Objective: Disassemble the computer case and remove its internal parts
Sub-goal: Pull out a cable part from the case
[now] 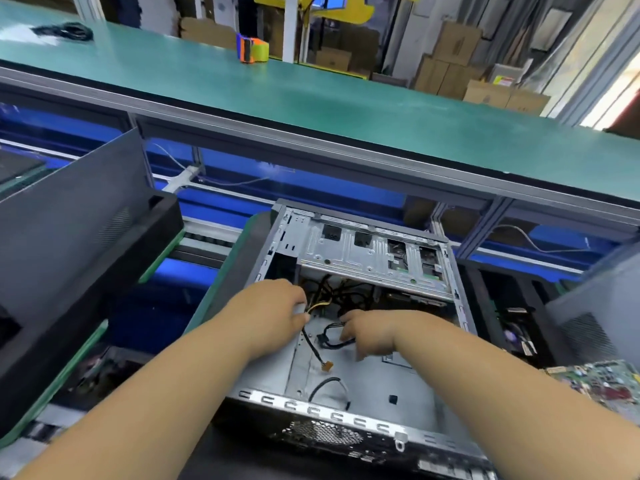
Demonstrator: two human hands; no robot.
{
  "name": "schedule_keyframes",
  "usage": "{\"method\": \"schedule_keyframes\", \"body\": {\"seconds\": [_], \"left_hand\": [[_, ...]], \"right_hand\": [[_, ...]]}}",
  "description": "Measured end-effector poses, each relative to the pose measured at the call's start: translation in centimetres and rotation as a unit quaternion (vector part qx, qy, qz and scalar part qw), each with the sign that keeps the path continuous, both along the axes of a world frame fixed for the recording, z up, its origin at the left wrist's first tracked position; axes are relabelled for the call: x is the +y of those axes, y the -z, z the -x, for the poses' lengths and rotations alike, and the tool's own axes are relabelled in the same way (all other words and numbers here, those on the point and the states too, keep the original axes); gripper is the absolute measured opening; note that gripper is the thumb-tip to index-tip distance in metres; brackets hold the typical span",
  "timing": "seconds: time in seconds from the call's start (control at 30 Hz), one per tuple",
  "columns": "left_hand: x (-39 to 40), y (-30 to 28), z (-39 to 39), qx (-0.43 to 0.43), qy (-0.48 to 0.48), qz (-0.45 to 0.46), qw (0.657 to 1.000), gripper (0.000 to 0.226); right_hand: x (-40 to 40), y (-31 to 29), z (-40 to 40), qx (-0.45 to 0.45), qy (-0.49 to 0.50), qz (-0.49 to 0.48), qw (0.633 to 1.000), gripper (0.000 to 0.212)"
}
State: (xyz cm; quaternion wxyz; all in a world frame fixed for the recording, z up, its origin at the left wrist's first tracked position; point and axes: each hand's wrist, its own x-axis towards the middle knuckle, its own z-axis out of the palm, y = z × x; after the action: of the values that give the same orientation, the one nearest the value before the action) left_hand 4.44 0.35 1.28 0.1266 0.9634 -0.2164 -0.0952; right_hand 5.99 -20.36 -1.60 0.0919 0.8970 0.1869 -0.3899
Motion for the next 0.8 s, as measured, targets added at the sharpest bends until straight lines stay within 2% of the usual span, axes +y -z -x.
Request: {"method": "schedule_keyframes", "body": {"seconds": [0.13, 0.23, 0.37, 0.5, 0.8], "left_hand": [[0.5, 0.2, -0.3, -0.006, 0.020, 0.013, 1.000, 0.031], [0.5, 0.3, -0.5, 0.000, 0.027, 0.036, 0.999, 0.031], [-0.1, 0.1, -0.3, 0.024, 0.042, 0.077, 0.996, 0.041], [-0.9, -0.1, -0.1, 0.037, 0.054, 0.089, 0.994, 0.049], [-4.9, -0.2, 1.3, 0.034, 0.050, 0.088, 0.994, 0.064]], "right_hand": [[-0.5, 0.6, 0.9, -0.019, 0.058, -0.008, 0.998, 0.056], [-1.2, -0.5, 2.0, -0.059, 0.128, -0.091, 0.986, 0.051], [-2.0, -2.9, 4.3, -0.105, 0.226, -0.196, 0.949, 0.029], [-2.9, -5.8, 7.0, -0.153, 0.269, -0.279, 0.909, 0.011], [-5.3, -9.1, 9.4, -0.122, 0.325, -0.436, 0.830, 0.004]]}}
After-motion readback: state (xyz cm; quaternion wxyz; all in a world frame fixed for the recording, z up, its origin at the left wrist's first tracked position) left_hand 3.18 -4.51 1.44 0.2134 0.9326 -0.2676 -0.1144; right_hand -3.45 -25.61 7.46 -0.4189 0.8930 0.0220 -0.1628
